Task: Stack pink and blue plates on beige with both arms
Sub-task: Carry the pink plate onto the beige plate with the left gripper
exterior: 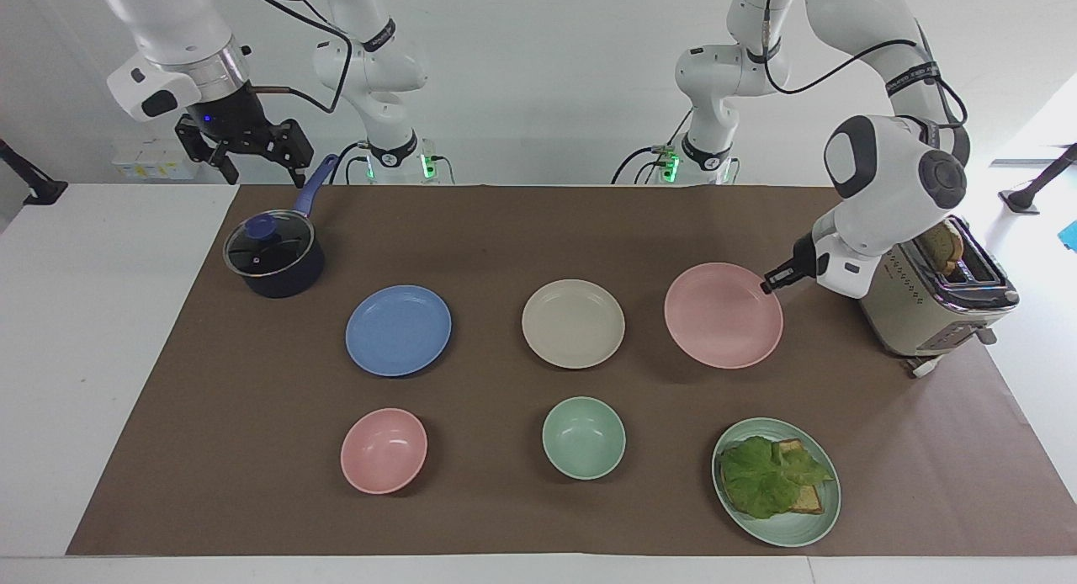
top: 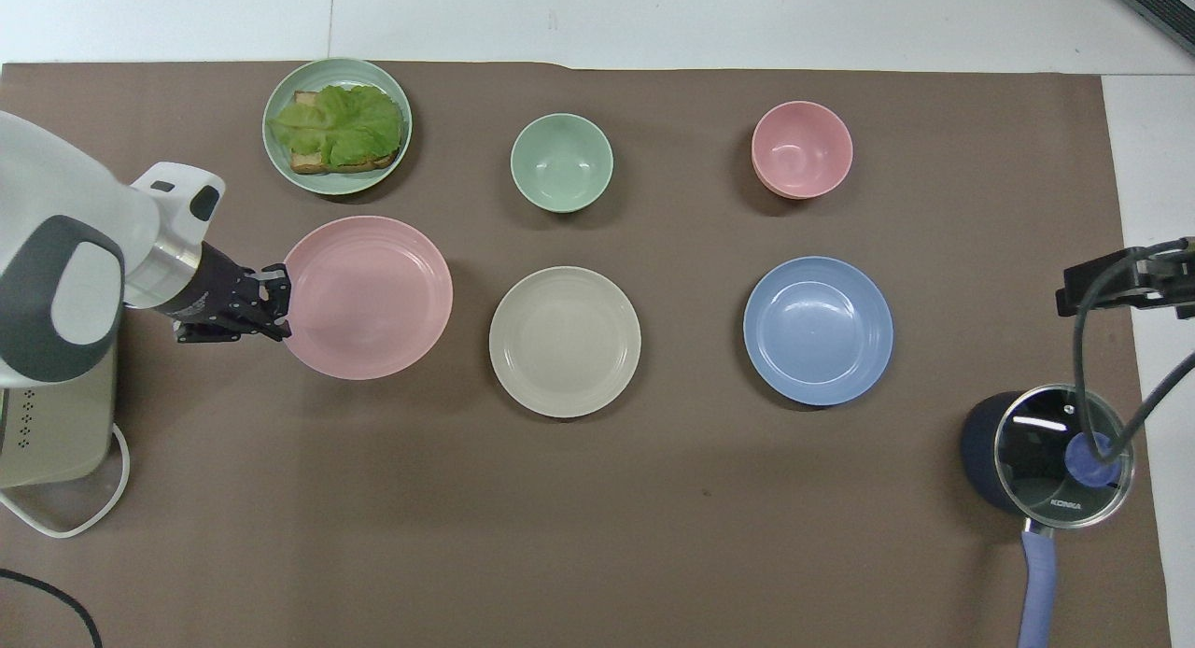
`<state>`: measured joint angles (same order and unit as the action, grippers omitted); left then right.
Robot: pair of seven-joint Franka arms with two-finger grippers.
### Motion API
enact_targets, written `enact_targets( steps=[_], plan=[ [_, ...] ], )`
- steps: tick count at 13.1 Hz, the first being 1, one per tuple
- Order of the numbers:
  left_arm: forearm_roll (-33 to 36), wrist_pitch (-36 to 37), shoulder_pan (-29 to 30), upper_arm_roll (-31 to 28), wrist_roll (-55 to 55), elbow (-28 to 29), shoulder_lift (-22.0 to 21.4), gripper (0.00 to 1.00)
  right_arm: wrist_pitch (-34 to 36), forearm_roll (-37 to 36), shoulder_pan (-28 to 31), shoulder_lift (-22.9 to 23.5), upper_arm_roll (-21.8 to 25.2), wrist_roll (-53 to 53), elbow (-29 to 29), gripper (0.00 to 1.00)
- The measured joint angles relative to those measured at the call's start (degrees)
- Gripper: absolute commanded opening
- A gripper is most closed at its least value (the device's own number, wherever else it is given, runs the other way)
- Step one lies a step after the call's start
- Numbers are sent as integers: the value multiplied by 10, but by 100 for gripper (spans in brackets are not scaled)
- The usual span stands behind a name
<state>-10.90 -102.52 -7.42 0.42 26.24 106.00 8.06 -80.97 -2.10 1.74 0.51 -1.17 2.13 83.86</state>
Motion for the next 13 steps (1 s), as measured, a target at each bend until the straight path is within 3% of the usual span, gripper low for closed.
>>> enact_targets(
  steps=[5,13],
  plan=[
    [-27,-11,-110,2,29,4,-1,0,0,0,0,0,0,0,0,100],
    [-44,-198,-208,2,48,94,12,0,0,0,0,0,0,0,0,100]
  ],
)
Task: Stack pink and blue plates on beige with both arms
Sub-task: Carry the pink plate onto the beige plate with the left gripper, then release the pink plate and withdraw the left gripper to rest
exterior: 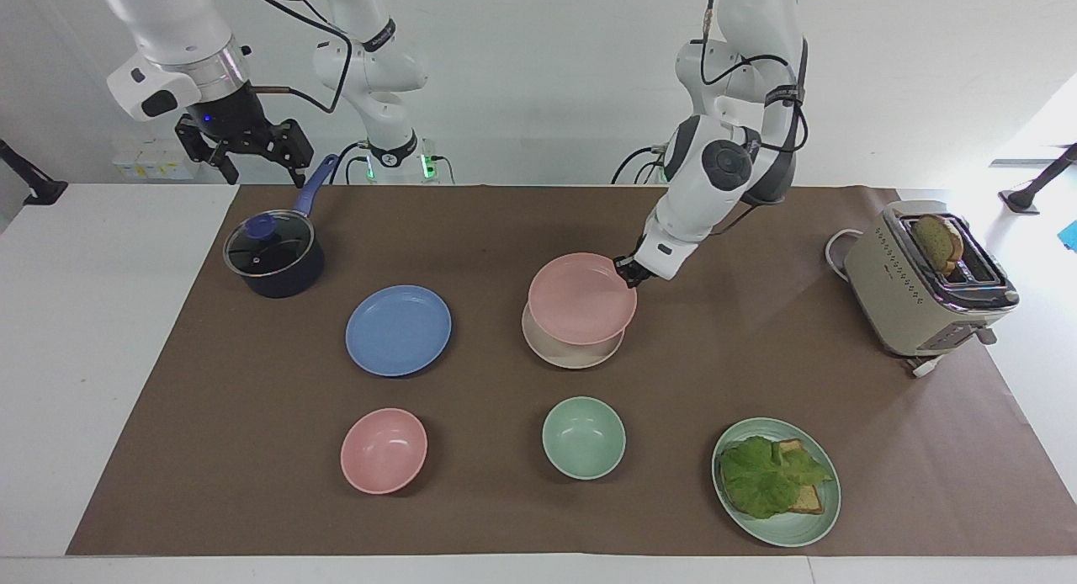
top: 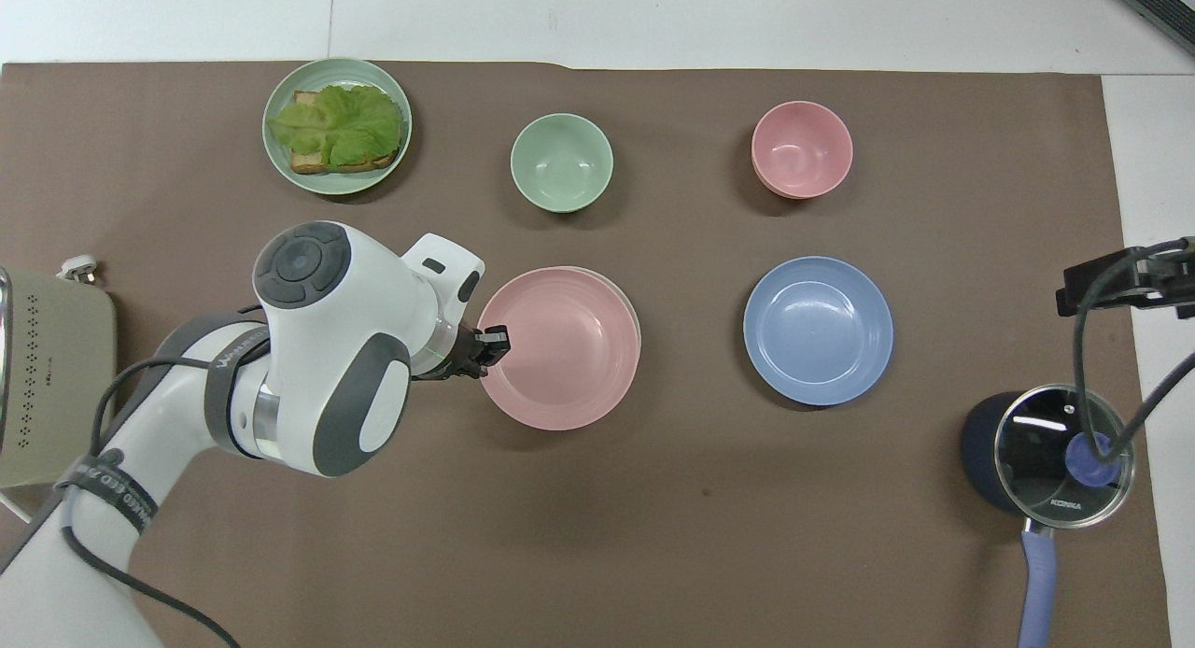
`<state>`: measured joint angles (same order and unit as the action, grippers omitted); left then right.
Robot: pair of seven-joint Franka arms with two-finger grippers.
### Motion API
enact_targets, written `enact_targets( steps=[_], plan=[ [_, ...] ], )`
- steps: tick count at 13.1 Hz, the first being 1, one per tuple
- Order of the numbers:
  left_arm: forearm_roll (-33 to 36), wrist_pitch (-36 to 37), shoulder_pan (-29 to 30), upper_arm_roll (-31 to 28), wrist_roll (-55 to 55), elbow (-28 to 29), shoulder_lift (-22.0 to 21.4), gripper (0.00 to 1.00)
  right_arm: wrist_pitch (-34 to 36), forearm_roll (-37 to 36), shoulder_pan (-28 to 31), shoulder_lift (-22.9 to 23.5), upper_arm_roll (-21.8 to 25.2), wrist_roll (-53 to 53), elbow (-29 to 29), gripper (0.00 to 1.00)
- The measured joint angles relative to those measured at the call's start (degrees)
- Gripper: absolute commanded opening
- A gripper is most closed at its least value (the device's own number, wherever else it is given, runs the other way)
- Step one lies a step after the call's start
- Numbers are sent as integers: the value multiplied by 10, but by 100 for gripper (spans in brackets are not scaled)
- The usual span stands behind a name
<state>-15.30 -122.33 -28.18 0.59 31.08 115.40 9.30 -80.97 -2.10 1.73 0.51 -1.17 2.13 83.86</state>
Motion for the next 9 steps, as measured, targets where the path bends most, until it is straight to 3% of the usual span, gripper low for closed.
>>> enact_targets(
  steps=[1,2,3,4,9],
  plan=[
    [0,-13,-6,0,3,2,8,0,0,0,0,0,0,0,0,100],
    [0,-19,-11,0,3,2,15,29,0,0,0,0,0,0,0,100],
    [0,-20,-15,0,3,2,18,90,0,0,0,0,0,0,0,100],
    [0,-21,-16,0,3,2,20,100,0,0,0,0,0,0,0,100],
    [0,-29,-16,-6,3,-2,19,100,0,0,0,0,0,0,0,100]
  ],
)
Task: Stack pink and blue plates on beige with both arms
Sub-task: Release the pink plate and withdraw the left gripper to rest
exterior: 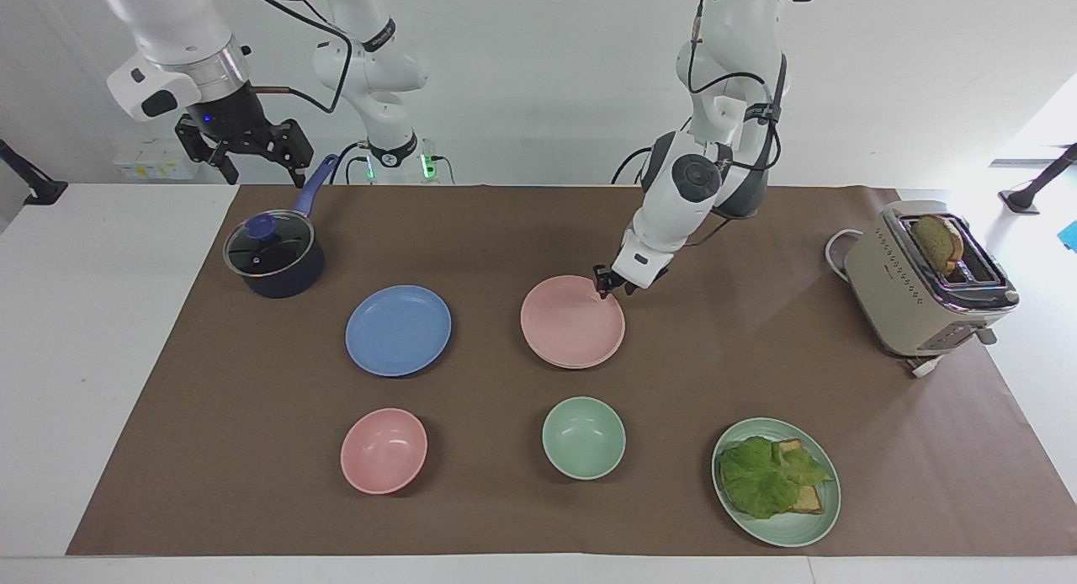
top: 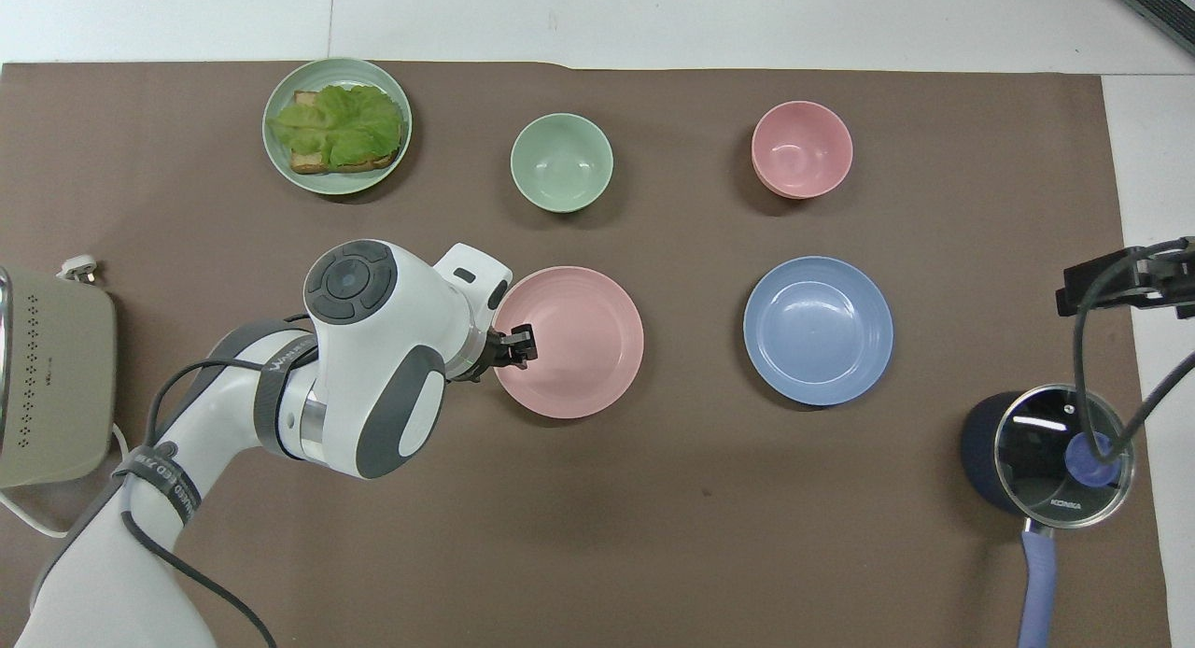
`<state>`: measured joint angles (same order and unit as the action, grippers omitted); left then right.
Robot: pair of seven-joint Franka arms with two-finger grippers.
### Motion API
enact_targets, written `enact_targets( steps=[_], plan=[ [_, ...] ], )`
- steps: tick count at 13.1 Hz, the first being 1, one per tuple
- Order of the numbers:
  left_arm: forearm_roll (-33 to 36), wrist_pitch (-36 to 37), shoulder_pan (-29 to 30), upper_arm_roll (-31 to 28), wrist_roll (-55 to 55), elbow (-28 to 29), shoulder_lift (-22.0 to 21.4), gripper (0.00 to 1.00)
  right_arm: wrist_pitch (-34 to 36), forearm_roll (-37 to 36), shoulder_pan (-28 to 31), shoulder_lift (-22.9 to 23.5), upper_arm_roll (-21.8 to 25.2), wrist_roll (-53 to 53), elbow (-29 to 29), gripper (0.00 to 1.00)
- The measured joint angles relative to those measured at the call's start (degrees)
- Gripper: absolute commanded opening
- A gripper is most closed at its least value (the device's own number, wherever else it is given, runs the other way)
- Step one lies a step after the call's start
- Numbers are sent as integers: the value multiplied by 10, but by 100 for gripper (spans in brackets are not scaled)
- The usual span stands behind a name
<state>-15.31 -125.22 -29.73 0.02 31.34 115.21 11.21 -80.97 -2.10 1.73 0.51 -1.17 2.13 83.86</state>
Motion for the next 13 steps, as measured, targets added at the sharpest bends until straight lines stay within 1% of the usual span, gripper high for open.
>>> enact_targets(
  steps=[3,5,9,11,13],
  plan=[
    [5,3,16,-12,0,-16,-1,100,0,0,0,0,0,0,0,100],
    [27,31,53,-15,-17,-39,-2,100,0,0,0,0,0,0,0,100],
    [43,138,154,-18,-123,-114,-11,100,0,0,0,0,0,0,0,100],
    [71,204,194,-19,-173,-171,-17,100,0,0,0,0,0,0,0,100],
    [96,253,219,-20,-223,-220,-21,100,0,0,0,0,0,0,0,100]
  ],
)
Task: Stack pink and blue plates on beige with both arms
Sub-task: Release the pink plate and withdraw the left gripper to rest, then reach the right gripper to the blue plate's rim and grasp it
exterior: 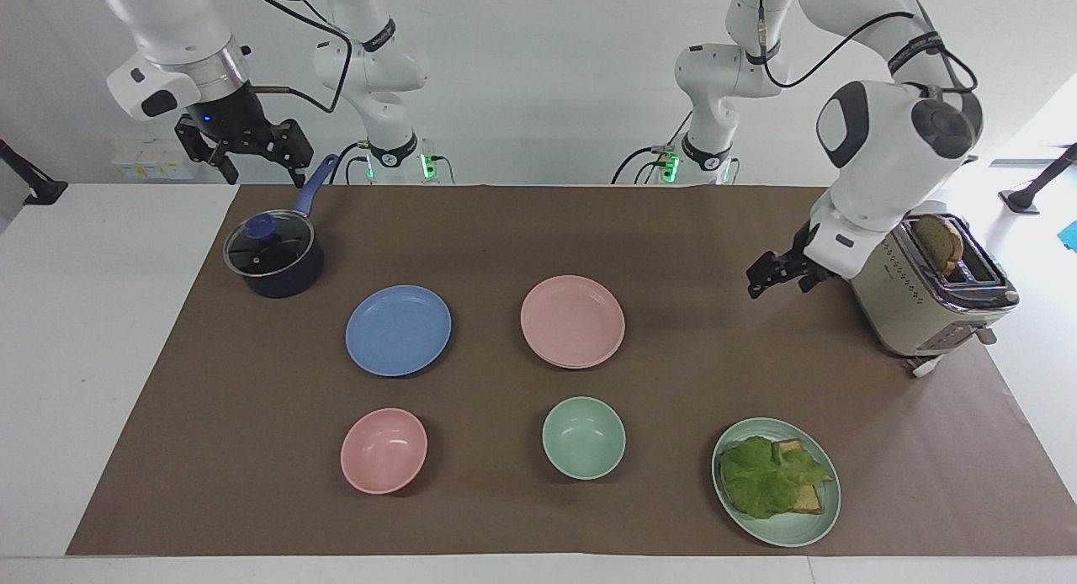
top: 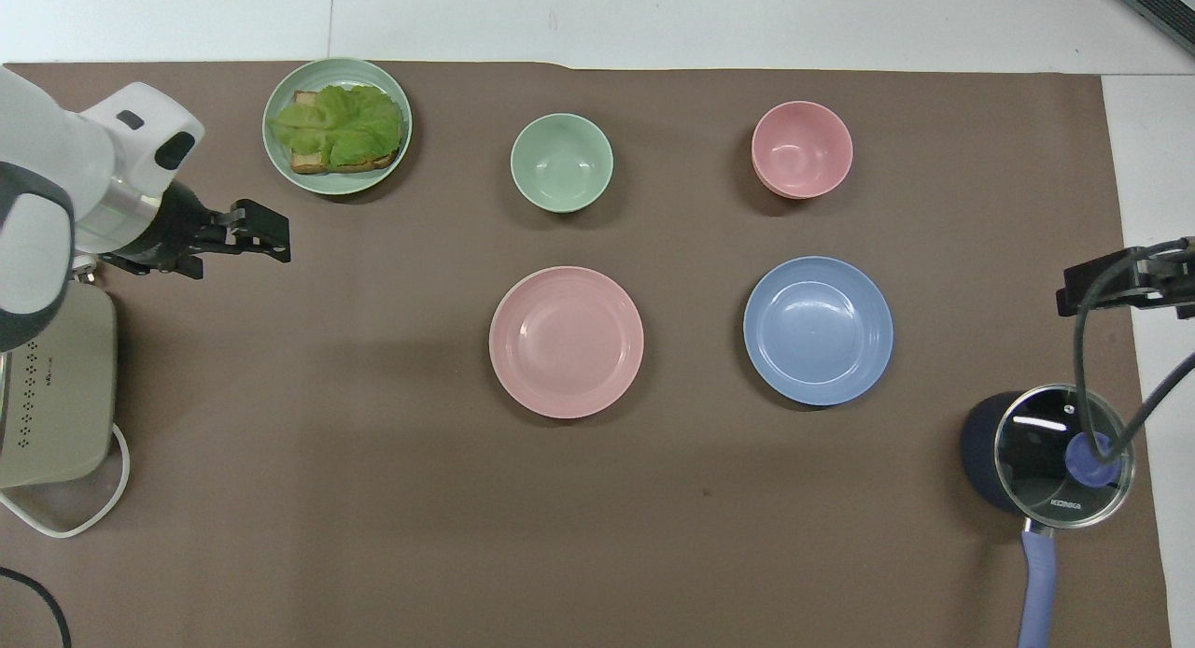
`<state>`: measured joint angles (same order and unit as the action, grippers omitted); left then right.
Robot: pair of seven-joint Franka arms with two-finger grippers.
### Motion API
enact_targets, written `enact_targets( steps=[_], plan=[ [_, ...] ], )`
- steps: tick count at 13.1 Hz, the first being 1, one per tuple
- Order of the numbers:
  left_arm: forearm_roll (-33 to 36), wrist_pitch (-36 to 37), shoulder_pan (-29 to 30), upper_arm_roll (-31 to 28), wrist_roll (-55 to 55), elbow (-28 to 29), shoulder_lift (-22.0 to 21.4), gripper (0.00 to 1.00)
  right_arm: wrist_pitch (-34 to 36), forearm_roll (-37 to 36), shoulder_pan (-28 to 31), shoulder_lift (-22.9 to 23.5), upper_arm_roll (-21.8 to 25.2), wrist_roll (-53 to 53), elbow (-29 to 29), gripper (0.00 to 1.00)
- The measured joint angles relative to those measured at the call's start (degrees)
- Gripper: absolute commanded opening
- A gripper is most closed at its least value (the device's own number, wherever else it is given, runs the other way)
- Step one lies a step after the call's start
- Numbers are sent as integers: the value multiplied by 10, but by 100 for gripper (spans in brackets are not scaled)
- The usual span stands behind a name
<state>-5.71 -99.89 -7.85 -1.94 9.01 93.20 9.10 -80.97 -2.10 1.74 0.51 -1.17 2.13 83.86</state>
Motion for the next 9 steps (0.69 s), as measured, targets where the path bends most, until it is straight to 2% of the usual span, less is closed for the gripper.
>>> enact_targets(
  steps=[3,6,9],
  plan=[
    [38,49,16,-1,-68,-40,-12,100,-17,0,0,0,0,0,0,100],
    [53,68,26,-1,-115,-46,-41,100,-55,0,-1,1,-1,0,10,100],
    [53,79,38,-2,-128,-46,-59,100,-126,0,-2,5,-3,0,58,100]
  ],
)
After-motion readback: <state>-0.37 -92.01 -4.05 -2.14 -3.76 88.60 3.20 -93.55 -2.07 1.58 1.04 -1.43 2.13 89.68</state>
